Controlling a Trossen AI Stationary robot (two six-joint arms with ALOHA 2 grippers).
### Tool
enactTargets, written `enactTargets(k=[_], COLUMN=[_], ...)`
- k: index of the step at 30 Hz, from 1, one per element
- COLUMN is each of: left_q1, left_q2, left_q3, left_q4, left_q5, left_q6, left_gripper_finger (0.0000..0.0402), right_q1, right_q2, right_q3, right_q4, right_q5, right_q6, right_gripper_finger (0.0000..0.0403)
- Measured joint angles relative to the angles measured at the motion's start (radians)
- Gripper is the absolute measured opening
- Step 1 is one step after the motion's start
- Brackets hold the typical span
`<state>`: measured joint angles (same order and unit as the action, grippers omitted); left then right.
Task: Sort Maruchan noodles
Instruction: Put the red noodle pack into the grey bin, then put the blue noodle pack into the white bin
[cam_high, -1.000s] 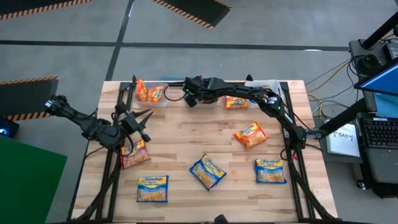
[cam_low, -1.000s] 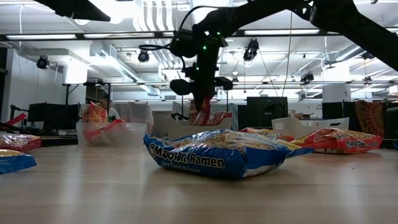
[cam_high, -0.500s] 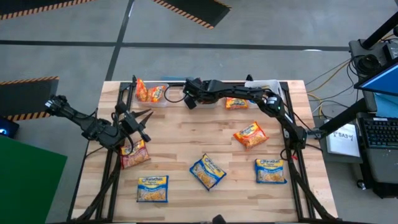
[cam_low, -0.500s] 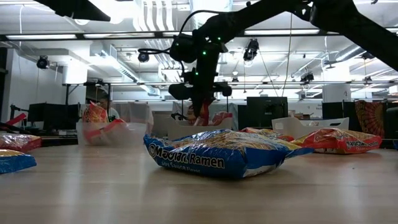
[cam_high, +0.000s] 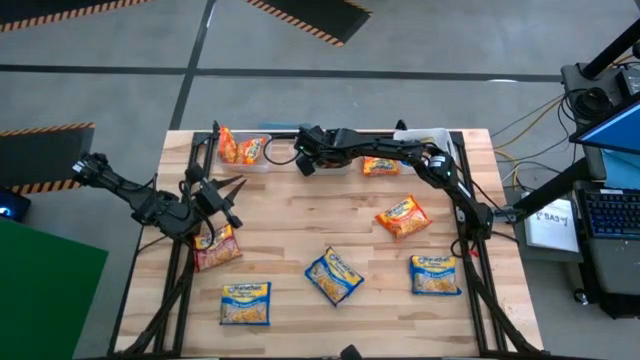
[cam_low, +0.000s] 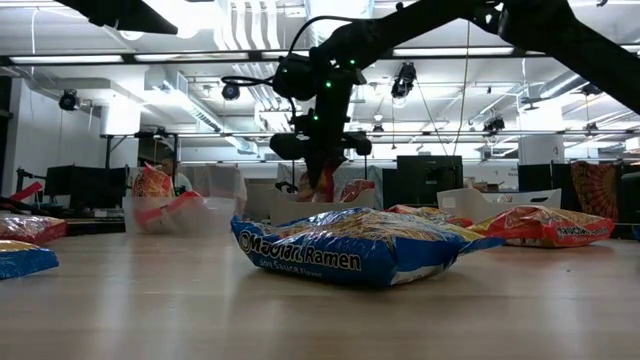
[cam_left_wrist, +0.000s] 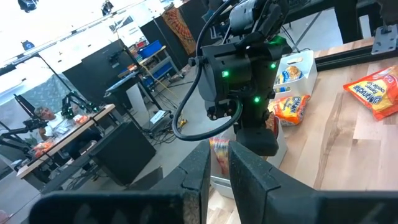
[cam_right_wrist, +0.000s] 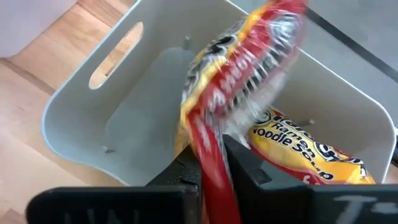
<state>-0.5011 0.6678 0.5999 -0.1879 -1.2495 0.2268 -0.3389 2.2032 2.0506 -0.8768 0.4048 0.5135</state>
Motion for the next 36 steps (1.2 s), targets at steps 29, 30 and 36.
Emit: enactTargets(k=[29,30,36], left_q1=[0.0,0.0,0.0], left_q2=[0.0,0.0,0.001], left_q3=[0.0,0.0,0.0], left_q4=[-0.002,-0.002,-0.004], left_q5=[0.002,0.002,0.004], left_q6=[-0.001,-0.003,-0.021], left_gripper_finger=[0.0039,0.0039,0.0039], right_q1=[-0.003,0.003,0.074], right_q2=[-0.048,-0.066,-0.161], right_q3=[-0.001,0.0,-0.006], right_q4=[0.265,0.26,0.145], right_q5=[-0.155,-0.168,-0.255], right_q6=[-0.136,-0.154,-0.309], right_gripper_finger=[0.0009,0.0009,0.0009])
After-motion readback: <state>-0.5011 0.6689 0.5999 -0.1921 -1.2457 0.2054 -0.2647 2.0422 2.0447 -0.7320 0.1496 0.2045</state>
